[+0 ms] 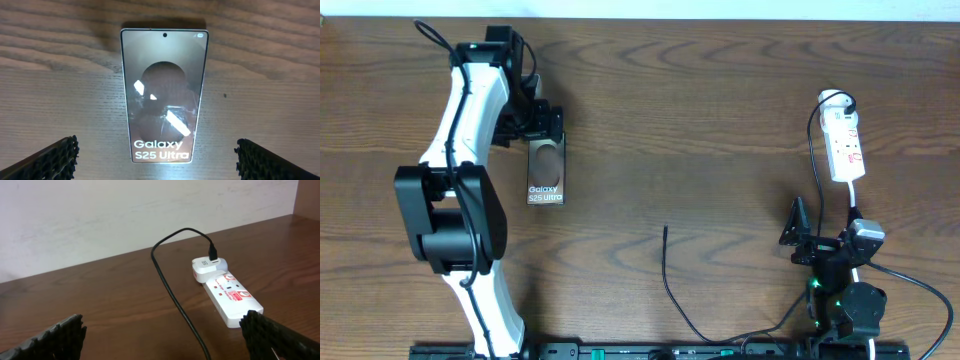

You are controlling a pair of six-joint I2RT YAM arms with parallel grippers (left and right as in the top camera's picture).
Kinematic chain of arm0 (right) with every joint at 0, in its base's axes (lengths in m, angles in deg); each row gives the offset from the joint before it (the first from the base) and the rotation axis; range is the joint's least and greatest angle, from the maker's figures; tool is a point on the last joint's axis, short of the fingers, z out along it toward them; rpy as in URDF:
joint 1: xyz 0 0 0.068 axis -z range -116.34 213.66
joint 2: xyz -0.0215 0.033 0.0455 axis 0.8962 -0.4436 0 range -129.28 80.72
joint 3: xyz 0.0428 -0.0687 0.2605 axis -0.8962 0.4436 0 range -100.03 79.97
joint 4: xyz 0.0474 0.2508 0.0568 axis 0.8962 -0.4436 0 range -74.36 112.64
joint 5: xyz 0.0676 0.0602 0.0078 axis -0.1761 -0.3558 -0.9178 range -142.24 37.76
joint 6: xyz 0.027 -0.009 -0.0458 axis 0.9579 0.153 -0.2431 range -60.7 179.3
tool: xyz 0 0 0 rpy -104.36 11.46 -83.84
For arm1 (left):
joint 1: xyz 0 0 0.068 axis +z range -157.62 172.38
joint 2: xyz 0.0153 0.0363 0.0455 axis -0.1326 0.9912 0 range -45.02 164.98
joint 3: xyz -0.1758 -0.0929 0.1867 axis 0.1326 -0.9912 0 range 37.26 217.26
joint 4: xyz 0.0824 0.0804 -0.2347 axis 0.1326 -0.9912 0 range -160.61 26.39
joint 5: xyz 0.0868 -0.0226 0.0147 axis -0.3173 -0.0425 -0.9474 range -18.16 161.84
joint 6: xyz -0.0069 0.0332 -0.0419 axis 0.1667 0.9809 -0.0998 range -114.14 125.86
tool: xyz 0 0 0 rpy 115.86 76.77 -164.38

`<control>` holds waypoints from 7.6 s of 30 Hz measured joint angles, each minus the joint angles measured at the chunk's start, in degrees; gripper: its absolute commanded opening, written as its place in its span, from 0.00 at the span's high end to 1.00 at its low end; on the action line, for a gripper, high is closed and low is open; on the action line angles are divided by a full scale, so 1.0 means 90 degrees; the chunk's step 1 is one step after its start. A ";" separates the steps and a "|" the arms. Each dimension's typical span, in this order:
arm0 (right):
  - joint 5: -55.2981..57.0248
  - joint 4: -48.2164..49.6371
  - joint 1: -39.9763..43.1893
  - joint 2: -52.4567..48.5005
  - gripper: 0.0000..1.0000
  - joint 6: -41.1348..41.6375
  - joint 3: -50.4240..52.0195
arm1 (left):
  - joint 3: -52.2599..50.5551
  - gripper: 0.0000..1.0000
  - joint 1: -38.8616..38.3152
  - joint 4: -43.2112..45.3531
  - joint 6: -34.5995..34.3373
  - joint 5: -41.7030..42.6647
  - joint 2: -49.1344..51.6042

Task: Plug charger to phone and switch on socket
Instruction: 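Move the left gripper over the Galaxy phone and lower toward it, then lower the left gripper onto the phone and close on its sides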

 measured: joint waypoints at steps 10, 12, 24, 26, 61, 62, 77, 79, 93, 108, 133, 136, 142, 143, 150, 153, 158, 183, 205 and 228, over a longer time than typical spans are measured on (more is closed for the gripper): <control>0.0000 0.0000 0.0000 0.0000 0.01 0.0000 0.0000 | -0.0194 0.01 -0.0578 0.0017 -0.0012 -0.0678 0.0000; 0.0000 0.0000 0.0000 0.0000 0.01 0.0000 0.0000 | -0.0272 0.01 -0.0600 0.0063 -0.0029 -0.0702 0.0000; 0.0000 0.0000 0.0000 0.0000 0.01 0.0000 0.0000 | -0.0512 0.01 -0.0568 0.0165 -0.0126 -0.0680 -0.0017; 0.0000 0.0000 0.0000 0.0000 0.01 0.0000 0.0000 | -0.0593 0.01 -0.0568 0.0189 -0.0126 -0.0661 -0.0095; 0.0000 0.0000 0.0000 0.0000 0.01 0.0000 0.0000 | -0.2807 0.01 -0.0568 0.2127 -0.0172 -0.0588 -0.1647; 0.0000 0.0000 0.0000 0.0000 0.01 0.0000 0.0000 | -0.2807 0.01 -0.0568 0.2186 -0.0172 -0.0585 -0.1630; 0.0000 0.0000 0.0000 0.0000 0.01 0.0000 0.0000 | -0.2807 0.01 -0.0568 0.2446 -0.0474 -0.0583 -0.1061; 0.0000 0.0000 0.0000 0.0000 0.01 0.0000 0.0000 | -0.2807 0.01 -0.0568 0.2497 -0.0505 -0.0583 -0.1010; 0.0000 0.0000 0.0000 0.0000 0.01 0.0000 0.0000 | -0.2807 0.00 -0.0447 0.2579 -0.0554 -0.0634 -0.0845; 0.0000 0.0000 0.0000 0.0000 0.01 0.0000 0.0000 | -0.2807 0.01 -0.0240 0.2584 -0.0529 -0.0503 -0.0845; 0.0000 0.0000 0.0000 0.0000 0.01 0.0000 0.0000 | -0.2817 0.00 -0.0248 0.2623 -0.0403 -0.0323 -0.0420; 0.0000 0.0000 0.0000 0.0000 0.01 0.0000 0.0000 | -0.2817 0.00 -0.0248 0.2703 -0.0362 -0.0323 -0.0420; 0.0000 0.0000 0.0000 0.0000 0.01 0.0000 0.0000 | -0.2820 0.01 -0.0248 0.2752 -0.0257 -0.0393 -0.0420; 0.0000 0.0000 0.0000 0.0000 0.01 0.0000 0.0000 | -0.2820 0.00 -0.0248 0.2752 -0.0255 -0.0401 -0.0420; 0.0000 0.0000 0.0000 0.0000 0.01 0.0000 0.0000 | -0.2820 0.01 -0.0248 0.2752 -0.0250 -0.0444 -0.0420; 0.0000 0.0000 0.0000 0.0000 0.01 0.0000 0.0000 | -0.2820 0.00 -0.0248 0.2752 -0.0233 -0.0447 -0.0420; 0.0000 0.0000 0.0000 0.0000 0.01 0.0000 0.0000 | -0.2820 0.00 -0.0248 0.2752 -0.0209 -0.0447 -0.0420; 0.0000 0.0000 0.0000 0.0000 0.01 0.0000 0.0000 | -0.2820 0.14 -0.0248 0.2720 -0.0160 -0.0444 -0.0420; 0.0000 0.0000 0.0000 0.0000 0.01 0.0000 0.0000 | -0.2820 0.20 -0.0248 0.2710 -0.0160 -0.0447 -0.0420; 0.0000 0.0000 0.0000 0.0000 0.01 0.0000 0.0000 | -0.2820 0.23 -0.0248 0.2710 -0.0160 -0.0444 -0.0420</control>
